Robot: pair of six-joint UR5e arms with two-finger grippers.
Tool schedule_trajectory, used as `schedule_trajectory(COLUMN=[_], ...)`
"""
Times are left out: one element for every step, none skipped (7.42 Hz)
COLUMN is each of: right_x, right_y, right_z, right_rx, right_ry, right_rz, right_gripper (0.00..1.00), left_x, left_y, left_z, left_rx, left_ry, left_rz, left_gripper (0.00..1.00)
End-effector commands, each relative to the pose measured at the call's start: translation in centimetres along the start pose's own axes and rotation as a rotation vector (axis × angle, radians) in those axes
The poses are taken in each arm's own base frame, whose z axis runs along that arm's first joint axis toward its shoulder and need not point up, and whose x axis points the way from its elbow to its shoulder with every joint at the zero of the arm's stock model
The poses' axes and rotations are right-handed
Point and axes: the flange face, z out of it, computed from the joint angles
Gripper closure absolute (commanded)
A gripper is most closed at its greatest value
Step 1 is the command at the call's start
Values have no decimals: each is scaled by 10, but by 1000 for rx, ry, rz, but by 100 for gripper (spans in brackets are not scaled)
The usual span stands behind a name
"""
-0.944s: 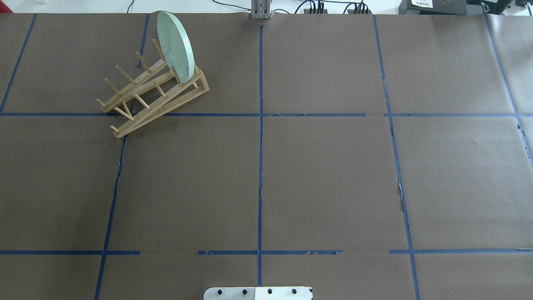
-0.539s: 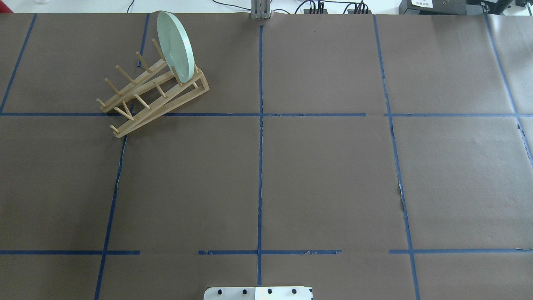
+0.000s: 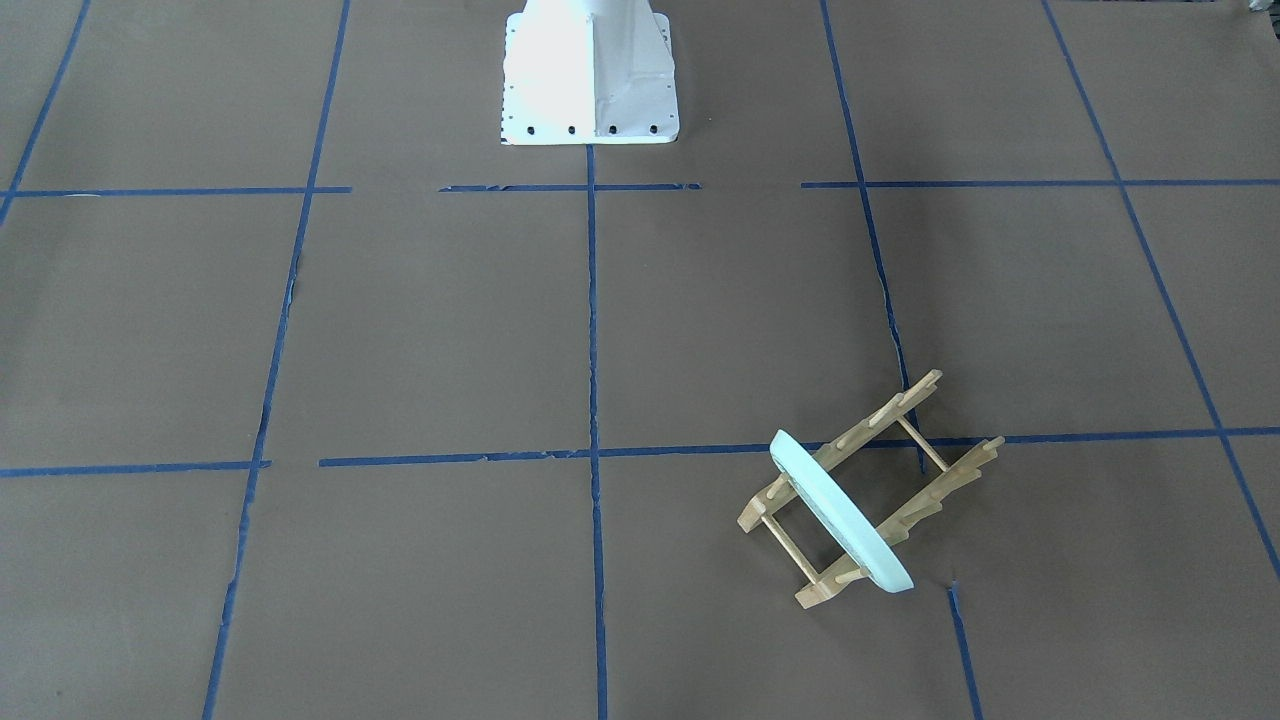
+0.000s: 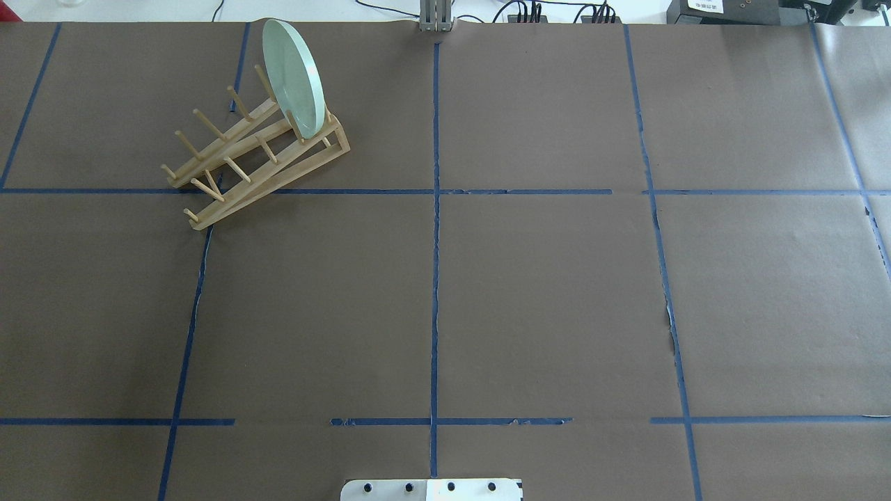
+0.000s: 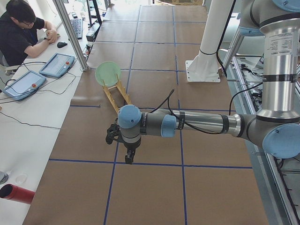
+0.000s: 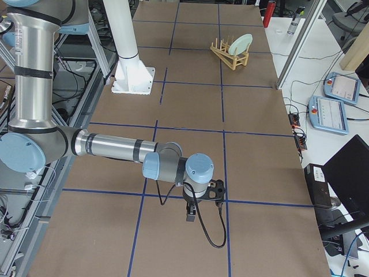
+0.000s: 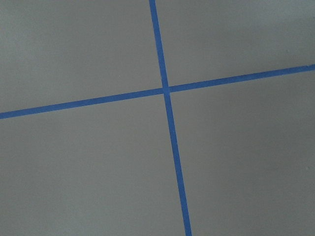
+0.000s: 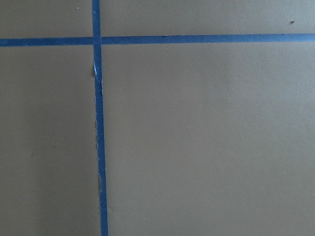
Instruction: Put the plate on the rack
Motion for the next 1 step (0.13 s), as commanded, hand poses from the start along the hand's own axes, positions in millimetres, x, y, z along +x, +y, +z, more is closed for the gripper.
schedule_trajectory(right_x=[0], right_y=[0], right_z=[0], right_rx=[-1], right_ry=[0], right_rz=[0], right_gripper=[0], left_x=[-1], left_y=[1], left_z=[0], left_rx=[-1], left_ry=[-2], left_rz=[-2], left_gripper=[0])
